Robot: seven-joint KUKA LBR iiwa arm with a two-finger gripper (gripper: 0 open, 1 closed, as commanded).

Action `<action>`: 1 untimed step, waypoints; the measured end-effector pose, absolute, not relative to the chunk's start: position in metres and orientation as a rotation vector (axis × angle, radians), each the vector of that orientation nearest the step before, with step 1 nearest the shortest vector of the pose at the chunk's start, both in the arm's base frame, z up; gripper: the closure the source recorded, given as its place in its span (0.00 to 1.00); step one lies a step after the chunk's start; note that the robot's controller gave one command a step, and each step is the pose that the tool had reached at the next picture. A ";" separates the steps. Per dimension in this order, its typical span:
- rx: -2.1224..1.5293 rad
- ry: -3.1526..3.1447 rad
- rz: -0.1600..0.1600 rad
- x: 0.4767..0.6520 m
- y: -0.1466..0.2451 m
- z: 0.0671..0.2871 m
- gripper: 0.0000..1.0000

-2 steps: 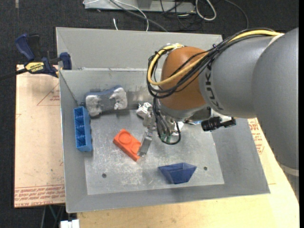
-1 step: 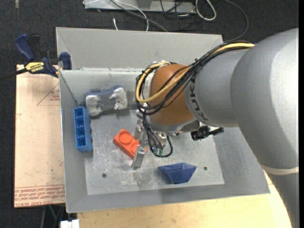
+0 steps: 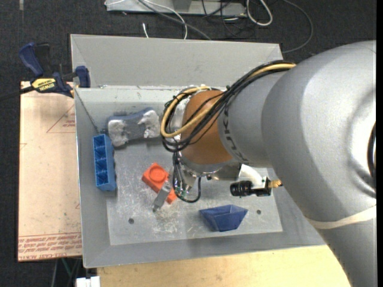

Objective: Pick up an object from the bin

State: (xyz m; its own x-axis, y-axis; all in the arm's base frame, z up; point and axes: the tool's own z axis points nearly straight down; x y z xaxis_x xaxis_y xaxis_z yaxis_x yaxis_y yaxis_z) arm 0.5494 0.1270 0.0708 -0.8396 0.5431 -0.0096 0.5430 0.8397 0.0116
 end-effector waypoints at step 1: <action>0.869 3.024 0.007 0.547 0.128 0.073 1.00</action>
Offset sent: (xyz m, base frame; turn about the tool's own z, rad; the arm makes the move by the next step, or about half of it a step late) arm 0.0000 0.0000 0.0000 0.0000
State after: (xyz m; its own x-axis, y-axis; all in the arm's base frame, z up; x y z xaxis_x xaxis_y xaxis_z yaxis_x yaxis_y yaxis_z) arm 0.5469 0.1281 0.0733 -0.8473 0.5311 0.0056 0.5312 0.8473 0.0032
